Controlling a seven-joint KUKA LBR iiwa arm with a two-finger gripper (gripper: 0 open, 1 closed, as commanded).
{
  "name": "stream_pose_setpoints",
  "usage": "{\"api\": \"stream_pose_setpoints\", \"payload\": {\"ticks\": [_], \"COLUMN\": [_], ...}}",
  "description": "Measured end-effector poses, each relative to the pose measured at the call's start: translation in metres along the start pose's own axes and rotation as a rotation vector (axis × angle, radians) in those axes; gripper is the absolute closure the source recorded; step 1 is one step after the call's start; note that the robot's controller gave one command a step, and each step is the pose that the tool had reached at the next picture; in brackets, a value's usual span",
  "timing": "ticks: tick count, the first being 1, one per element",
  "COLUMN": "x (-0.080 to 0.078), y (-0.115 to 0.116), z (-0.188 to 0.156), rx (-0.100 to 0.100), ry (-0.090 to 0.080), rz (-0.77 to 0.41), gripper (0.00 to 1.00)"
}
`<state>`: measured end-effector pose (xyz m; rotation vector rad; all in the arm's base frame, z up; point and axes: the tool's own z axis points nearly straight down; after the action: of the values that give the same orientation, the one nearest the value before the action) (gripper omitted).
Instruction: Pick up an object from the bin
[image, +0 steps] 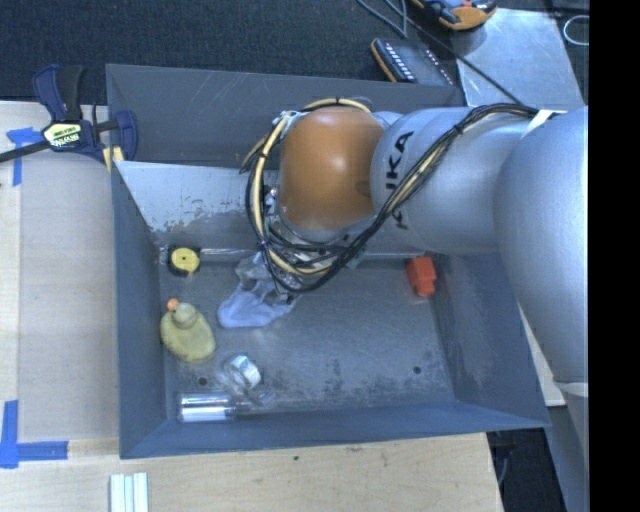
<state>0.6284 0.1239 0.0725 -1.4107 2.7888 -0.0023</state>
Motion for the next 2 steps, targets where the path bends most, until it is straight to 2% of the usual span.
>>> {"api": "stream_pose_setpoints", "payload": {"ticks": [1,2], "x": [0.000,0.000], "y": [0.000,0.000], "z": [0.000,-0.017], "rx": [-0.001,-0.001], "ry": [0.000,0.000], "rz": [0.001,0.003], "gripper": [1.00,1.00]}}
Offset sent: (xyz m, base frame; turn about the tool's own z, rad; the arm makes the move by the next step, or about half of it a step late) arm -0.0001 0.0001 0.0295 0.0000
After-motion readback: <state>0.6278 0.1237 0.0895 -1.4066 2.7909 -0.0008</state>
